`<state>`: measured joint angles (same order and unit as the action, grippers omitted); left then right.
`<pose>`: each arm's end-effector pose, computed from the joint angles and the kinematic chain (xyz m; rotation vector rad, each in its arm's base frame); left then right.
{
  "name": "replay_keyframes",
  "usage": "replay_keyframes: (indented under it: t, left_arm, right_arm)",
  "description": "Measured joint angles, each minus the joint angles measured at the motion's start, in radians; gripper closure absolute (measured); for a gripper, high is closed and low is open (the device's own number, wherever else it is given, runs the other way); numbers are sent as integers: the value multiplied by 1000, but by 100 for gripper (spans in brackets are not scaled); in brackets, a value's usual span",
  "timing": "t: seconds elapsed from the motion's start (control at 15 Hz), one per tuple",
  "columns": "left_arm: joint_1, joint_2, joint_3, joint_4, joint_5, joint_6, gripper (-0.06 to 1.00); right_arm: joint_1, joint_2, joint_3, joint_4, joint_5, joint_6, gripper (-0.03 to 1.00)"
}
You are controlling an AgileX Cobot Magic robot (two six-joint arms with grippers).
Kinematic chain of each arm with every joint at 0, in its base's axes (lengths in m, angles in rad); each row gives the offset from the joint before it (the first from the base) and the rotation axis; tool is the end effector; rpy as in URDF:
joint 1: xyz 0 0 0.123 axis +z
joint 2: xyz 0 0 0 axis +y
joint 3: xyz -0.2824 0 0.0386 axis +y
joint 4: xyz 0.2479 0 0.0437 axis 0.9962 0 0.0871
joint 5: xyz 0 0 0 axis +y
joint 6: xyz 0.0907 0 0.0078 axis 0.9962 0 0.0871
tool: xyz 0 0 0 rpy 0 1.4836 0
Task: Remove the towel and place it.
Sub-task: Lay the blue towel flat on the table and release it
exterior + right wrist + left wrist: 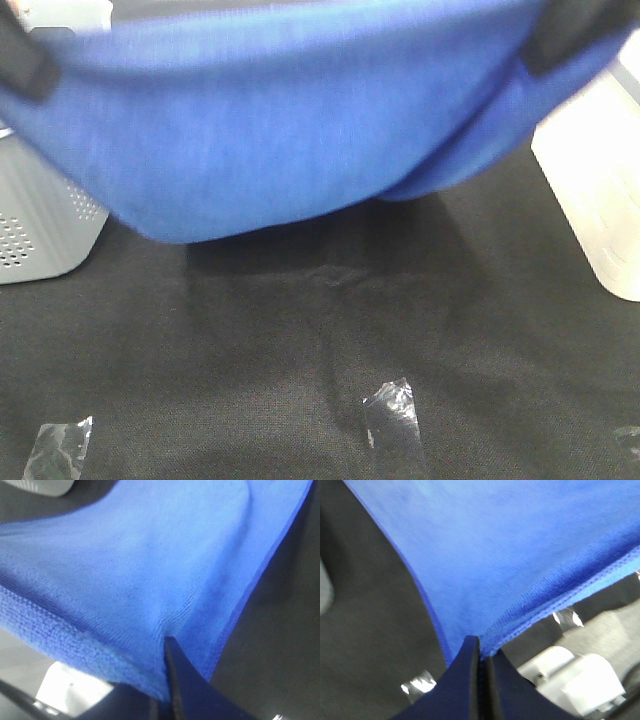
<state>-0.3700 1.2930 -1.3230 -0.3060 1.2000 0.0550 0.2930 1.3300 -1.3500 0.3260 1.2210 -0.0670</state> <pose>0.2222 -0.1136 0.3797 0.5094 2.6150 -0.5187 0.2378 0.1004 0.3778 -0.4261 2.6475 0.5168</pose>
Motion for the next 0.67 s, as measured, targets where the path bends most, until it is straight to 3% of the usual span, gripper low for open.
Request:
replay_keyframes:
  t: [0.27,0.67]
  left_arm:
    - [0,-186,220,-89,-2,-39,94]
    - [0,-354,445,-223,-7,-55,94]
  right_arm:
    - [0,-158,197,75,0,31,94]
    - [0,-295,375,140,-1,81,94]
